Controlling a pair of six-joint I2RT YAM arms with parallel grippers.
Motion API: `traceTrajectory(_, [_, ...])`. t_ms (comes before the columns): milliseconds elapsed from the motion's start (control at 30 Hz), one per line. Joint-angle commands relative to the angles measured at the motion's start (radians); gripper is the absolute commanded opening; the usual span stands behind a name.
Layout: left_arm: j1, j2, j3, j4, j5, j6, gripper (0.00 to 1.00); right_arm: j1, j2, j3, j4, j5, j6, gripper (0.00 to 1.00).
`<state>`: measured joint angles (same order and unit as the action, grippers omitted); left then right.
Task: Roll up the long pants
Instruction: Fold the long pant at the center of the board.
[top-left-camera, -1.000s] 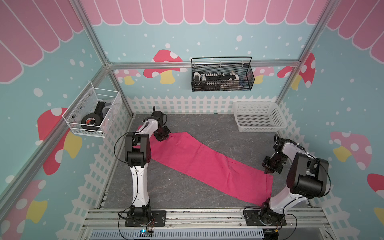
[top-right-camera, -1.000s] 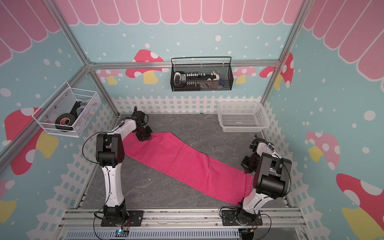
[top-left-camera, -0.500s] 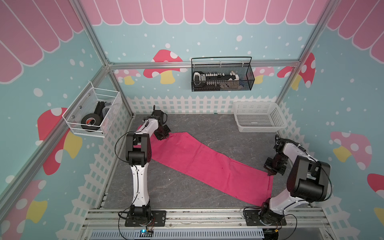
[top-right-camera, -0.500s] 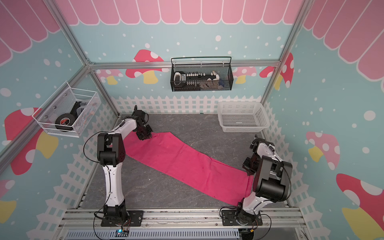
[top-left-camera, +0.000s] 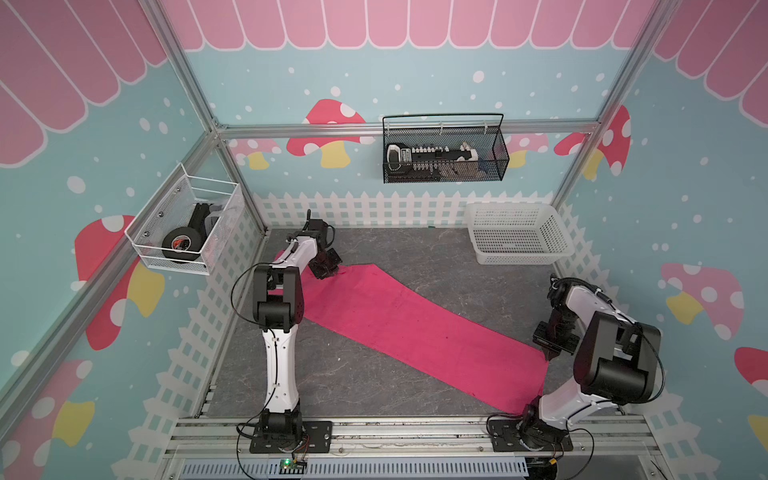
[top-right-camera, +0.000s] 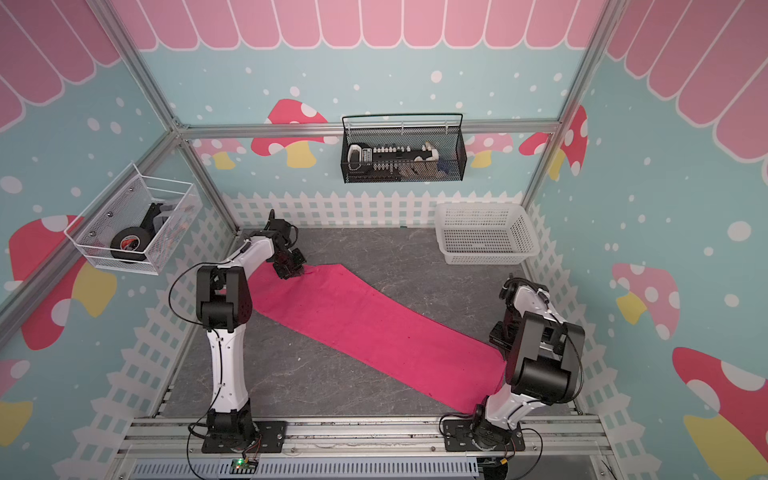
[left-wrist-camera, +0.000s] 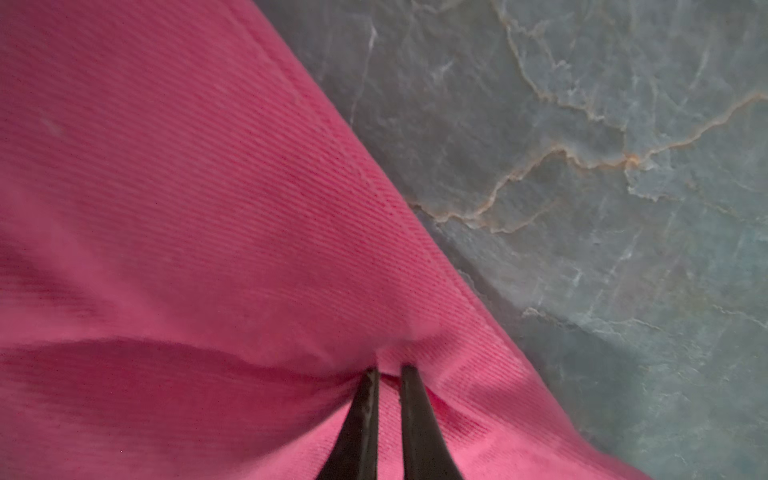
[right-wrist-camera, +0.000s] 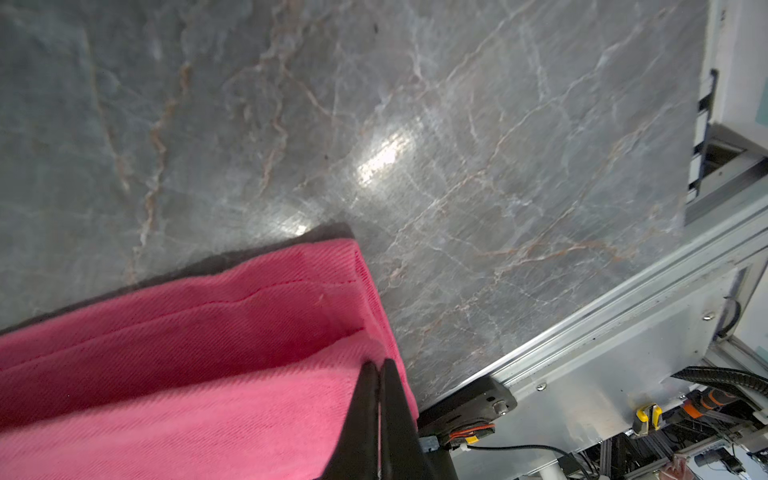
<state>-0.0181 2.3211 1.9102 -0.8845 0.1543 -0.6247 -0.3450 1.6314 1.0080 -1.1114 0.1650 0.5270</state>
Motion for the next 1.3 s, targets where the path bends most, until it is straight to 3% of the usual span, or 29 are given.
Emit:
traceTrajectory(0, [0.006,0.015,0.014,0.009,0.003,-0.007,0.14,-0.002,0.038,0.026,0.015,0.045,0.019,0.25])
traceTrajectory(33, [0.007,0.007,0.013,0.009,0.007,-0.011,0.14,-0.001,0.045,0.032,0.035,0.025,0.012,0.35])
traceTrajectory(100, [0.005,-0.013,0.011,0.009,0.013,-0.018,0.15,-0.002,0.048,0.048,0.062,-0.01,-0.001,0.45])
traceTrajectory(233, [0.003,-0.089,-0.026,0.009,0.032,-0.041,0.16,-0.001,0.036,0.076,0.058,-0.027,-0.019,0.52])
traceTrajectory(433, [-0.065,-0.234,-0.214,0.009,0.066,-0.076,0.15,-0.006,-0.021,0.002,0.039,-0.054,-0.023,0.51])
traceTrajectory(667, [-0.183,-0.344,-0.343,-0.053,0.058,-0.055,0.15,0.008,-0.109,-0.081,0.016,-0.236,0.067,0.43])
traceTrajectory(933, [-0.331,-0.188,-0.217,-0.06,0.108,-0.075,0.15,0.008,-0.18,-0.286,0.07,-0.291,0.173,0.38])
traceTrajectory(1067, [-0.387,-0.077,-0.126,-0.055,0.123,-0.082,0.14,0.009,-0.136,-0.291,0.105,-0.271,0.185,0.31])
traceTrajectory(1267, [-0.415,0.054,-0.041,-0.027,0.142,-0.093,0.14,0.009,-0.04,-0.272,0.155,-0.229,0.207,0.32])
